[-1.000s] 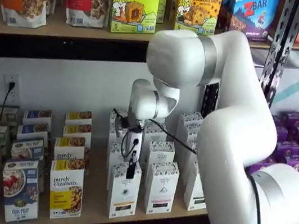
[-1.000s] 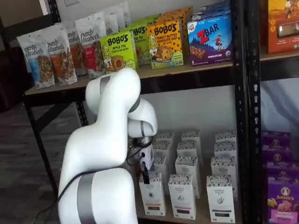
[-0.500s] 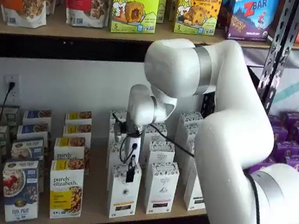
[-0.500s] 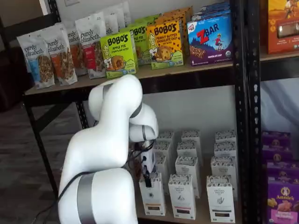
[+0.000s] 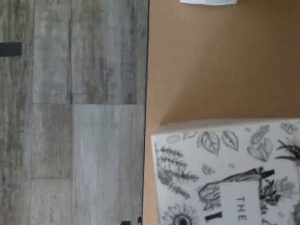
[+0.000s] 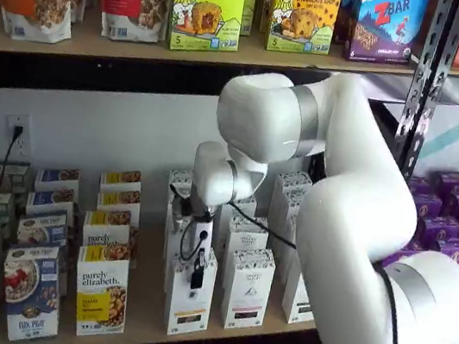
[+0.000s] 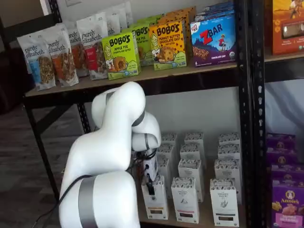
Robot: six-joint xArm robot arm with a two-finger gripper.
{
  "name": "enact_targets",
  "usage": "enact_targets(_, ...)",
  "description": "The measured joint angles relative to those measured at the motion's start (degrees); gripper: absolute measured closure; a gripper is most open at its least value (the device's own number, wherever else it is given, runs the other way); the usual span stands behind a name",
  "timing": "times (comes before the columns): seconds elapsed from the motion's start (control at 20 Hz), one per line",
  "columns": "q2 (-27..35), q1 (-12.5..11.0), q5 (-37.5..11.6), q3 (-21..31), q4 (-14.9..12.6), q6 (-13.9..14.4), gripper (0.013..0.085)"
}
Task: Pick up the white box with a yellow strip in the middle, on the bottom shelf, the fourth box from the left
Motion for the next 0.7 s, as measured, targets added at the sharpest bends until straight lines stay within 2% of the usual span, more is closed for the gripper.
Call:
enact_targets(0.25,0.90,-0.10,-0.83,-0.52,0.97,-0.93,0.0130)
enact_targets(0.35,1.01,-0.13,-0.92,-0.52,1.27,-1.21,0.0210)
enact_targets(0.4,1.01,-0.14,-0.91,-0.50,1.39,-1.32,0.0210)
enact_targets(0.5,0.95,-0.15,-0.72,-0.41,1.54,-1.45,0.0290)
enact_targets(0.7,0.54,-0.15,-1.31,0.39,1.33,-1.30,0.0290)
